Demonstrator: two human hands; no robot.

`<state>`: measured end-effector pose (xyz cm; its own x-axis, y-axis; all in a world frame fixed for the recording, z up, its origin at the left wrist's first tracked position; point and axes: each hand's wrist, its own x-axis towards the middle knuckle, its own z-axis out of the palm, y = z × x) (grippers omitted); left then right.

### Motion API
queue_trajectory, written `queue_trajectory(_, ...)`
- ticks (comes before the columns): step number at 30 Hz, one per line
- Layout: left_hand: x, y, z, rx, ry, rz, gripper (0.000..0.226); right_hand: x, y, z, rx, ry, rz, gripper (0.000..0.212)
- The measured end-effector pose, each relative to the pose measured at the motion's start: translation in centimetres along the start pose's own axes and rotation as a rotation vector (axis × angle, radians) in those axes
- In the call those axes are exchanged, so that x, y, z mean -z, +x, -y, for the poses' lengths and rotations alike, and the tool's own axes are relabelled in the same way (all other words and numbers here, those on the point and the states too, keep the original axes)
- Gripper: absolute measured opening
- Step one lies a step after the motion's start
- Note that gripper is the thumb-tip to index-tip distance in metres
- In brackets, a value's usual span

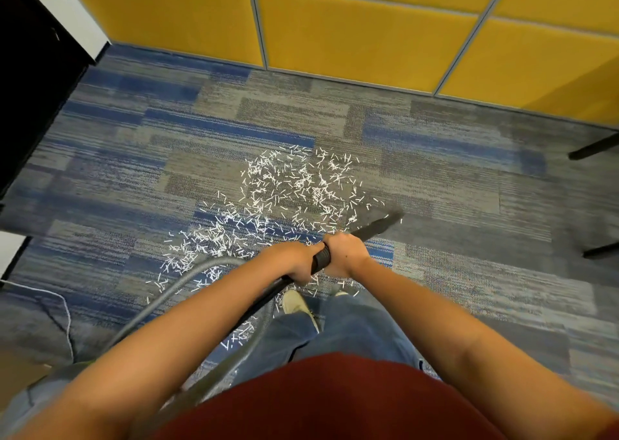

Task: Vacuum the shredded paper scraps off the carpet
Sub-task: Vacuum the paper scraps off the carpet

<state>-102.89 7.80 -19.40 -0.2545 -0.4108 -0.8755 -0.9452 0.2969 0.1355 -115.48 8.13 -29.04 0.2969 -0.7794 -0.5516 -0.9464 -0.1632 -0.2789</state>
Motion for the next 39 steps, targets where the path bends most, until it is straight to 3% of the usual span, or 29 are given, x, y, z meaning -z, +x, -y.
queue_trajectory(10,-0.5,0.2,-1.5,0.003,-0.001,-0.028,0.073,-0.1,-1.3,-1.5,0.044,0.044,-0.008,0.024)
queue_trajectory(27,-4.7,-1.2,-0.9,0.138,-0.299,-0.075,0.074,0.1,-0.9,1.7,0.208,-0.041,0.082,0.018)
queue_trajectory(39,-5.7,-2.5,-0.4,0.08,-0.108,-0.04,0.075,-2.2,-3.3,2.3,0.129,-0.019,0.034,0.025)
